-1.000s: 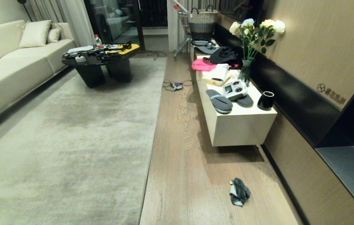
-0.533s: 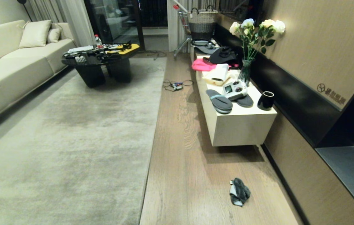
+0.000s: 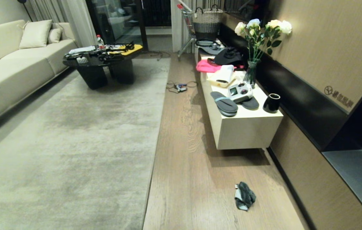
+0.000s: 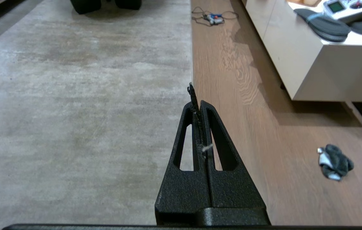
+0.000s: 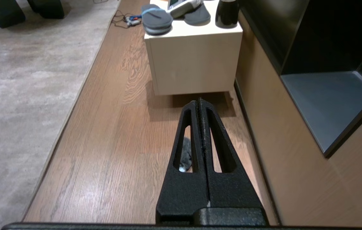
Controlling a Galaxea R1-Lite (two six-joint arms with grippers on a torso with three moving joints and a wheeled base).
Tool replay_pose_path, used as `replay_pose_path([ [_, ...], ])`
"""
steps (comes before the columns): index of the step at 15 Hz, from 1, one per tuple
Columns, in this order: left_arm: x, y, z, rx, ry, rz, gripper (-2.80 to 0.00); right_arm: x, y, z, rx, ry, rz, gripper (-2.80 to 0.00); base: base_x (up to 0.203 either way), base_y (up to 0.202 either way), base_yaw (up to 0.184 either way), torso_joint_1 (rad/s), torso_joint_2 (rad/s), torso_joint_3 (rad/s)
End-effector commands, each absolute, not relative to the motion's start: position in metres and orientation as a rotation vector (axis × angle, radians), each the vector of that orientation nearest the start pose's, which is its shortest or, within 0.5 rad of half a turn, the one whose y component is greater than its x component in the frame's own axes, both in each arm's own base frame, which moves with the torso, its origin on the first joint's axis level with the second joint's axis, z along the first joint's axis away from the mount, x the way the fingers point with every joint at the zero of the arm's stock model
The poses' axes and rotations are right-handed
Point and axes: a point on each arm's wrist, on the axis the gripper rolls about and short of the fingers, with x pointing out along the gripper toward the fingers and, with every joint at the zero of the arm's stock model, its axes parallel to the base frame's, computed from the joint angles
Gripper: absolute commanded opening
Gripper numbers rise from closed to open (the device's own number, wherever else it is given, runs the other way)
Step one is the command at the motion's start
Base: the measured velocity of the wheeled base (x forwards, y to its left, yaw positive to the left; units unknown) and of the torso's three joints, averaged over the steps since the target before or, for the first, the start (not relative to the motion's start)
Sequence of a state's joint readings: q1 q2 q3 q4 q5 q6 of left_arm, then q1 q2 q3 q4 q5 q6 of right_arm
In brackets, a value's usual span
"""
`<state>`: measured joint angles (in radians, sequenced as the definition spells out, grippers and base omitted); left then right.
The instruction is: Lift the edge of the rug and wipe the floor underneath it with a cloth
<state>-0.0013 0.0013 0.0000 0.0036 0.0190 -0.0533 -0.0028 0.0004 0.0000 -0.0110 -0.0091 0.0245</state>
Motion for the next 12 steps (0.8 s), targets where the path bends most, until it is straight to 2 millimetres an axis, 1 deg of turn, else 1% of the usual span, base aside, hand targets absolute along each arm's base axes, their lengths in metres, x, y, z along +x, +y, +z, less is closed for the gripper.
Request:
replay_pose_path([
  [1, -0.0227, 0.0004, 0.0752, -0.054, 0.004, 0.017, -2.8, -0.0227, -0.0001, 0.0774, 0.025, -0.017, -0.012, -2.8, 0.0, 0.0, 0.0, -0.017, -0.3, -0.33],
  [9, -0.0226, 0.0004, 0.0752, -0.054, 0.005, 0.017, -2.8, -0.0227, -0.0001, 0.0771, -0.002, -0.014, -0.011, -2.8, 0.0, 0.0, 0.0, 0.019, -0.42, -0.393],
  [12, -0.0227, 0.0004, 0.0752, -0.054, 0.004, 0.017, -2.8, -0.0227, -0.0001, 0.0771, -0.012, -0.014, -0.009, -2.8, 0.0, 0.0, 0.0, 0.116, -0.46, -0.374],
])
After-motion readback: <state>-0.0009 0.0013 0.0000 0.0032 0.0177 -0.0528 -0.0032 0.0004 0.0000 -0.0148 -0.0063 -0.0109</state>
